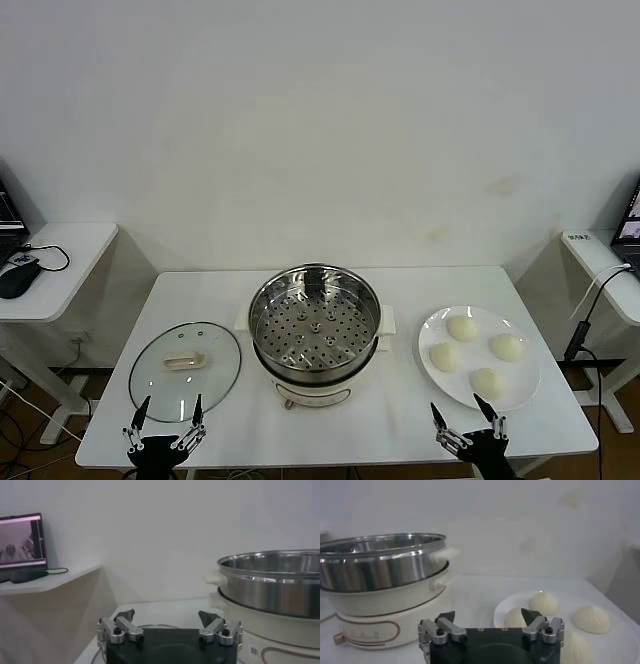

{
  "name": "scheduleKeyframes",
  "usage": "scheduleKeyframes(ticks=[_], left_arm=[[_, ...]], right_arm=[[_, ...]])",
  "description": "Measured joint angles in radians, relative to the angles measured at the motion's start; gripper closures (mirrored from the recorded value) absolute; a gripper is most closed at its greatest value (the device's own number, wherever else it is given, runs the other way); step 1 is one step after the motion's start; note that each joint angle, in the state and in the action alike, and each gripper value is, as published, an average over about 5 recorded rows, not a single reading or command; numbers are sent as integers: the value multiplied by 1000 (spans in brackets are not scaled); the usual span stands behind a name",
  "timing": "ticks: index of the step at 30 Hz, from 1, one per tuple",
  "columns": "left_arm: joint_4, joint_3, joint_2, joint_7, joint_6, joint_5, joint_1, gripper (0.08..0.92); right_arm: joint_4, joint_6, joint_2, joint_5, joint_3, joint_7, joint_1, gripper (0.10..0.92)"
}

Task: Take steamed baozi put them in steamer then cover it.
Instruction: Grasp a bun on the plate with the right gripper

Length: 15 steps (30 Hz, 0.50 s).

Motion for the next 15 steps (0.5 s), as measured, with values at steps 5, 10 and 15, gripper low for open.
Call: scheduleKeyframes(ticks=[5,10,15], left_arm=[[-15,-9,3,7,34,38,-15,177],[-23,-23,15,35,74,93,-27,177],[-25,-34,25,71,91,144,-31,177]], right_arm=[[-7,-24,-28,-86,30,23,39,203],[-31,-63,-102,-206,81,12,112,202],[-81,-94,-217,-318,123,-63,204,203]])
